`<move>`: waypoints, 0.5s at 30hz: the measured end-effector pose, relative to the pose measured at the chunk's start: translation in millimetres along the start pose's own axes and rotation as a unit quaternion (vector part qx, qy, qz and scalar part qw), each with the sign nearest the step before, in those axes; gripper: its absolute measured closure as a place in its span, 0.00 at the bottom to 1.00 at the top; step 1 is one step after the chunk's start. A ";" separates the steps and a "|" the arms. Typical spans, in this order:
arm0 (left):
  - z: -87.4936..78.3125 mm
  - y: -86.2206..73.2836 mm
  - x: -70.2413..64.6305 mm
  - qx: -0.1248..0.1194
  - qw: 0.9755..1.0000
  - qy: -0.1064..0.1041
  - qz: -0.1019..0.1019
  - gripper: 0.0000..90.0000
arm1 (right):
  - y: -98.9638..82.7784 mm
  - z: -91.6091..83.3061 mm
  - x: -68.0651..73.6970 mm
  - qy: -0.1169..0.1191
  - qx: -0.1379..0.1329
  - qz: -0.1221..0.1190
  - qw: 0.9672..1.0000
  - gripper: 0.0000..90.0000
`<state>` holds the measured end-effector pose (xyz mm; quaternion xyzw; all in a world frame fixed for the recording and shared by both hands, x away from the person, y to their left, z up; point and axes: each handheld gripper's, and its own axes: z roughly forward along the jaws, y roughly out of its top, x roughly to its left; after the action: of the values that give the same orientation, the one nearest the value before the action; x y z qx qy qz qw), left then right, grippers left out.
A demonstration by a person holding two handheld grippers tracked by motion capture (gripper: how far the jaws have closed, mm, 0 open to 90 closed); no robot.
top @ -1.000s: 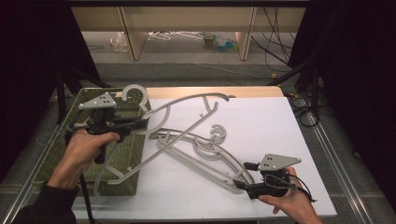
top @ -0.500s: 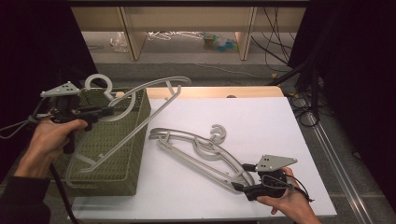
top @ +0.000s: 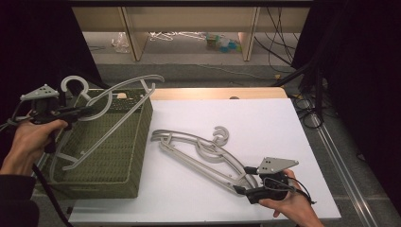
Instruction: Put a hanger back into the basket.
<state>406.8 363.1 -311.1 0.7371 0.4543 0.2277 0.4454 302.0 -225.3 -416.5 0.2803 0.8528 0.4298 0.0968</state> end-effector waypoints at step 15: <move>9.0 -22.9 28.5 0.029 0.998 0.055 0.014 0.90 | -0.3 2.1 0.4 0.009 0.005 -0.004 1.000 0.29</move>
<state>416.5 388.3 -337.3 0.7425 0.4742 0.2604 0.3951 302.4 -223.8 -418.0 0.2739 0.8569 0.4274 0.0897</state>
